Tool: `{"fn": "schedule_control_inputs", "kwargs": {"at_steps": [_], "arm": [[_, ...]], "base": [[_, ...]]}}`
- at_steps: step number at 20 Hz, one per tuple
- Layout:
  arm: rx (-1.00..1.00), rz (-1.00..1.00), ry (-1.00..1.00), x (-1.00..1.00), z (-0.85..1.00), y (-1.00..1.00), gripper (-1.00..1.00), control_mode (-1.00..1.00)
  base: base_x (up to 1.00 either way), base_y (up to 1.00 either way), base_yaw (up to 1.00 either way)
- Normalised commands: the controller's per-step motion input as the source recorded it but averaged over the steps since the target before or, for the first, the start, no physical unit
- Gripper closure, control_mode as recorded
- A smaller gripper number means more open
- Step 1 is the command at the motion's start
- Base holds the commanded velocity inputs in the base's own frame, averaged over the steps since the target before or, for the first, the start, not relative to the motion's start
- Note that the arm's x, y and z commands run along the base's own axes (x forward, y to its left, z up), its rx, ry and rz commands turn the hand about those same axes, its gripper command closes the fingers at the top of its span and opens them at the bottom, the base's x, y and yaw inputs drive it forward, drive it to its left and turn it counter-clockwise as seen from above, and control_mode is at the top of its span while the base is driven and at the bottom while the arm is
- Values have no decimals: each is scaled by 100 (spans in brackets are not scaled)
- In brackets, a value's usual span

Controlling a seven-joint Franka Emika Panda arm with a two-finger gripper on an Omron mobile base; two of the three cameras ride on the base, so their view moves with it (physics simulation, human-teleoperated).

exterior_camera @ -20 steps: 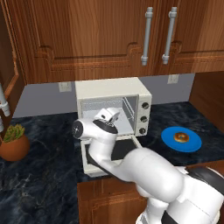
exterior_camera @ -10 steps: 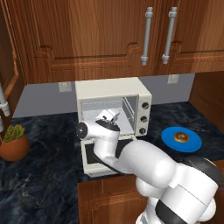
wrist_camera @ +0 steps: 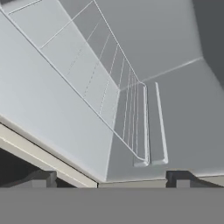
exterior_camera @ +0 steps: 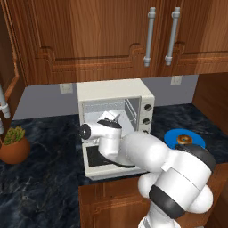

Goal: Pick up the bagel from the plate, place it on the toaster oven rack, close the door, and set the timer.

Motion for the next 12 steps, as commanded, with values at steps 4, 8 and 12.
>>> {"fn": "schedule_control_inputs", "kwargs": {"at_steps": [4, 8, 12], "arm": [[-3, 3, 0, 31, -13, 0, -100, -100], [-3, 3, 0, 30, -13, 1, -100, -100], [-3, 4, 0, 27, -12, 3, -100, -100]], "base": [[0, 0, 0], [0, 0, 0], [0, 0, 0]]}}
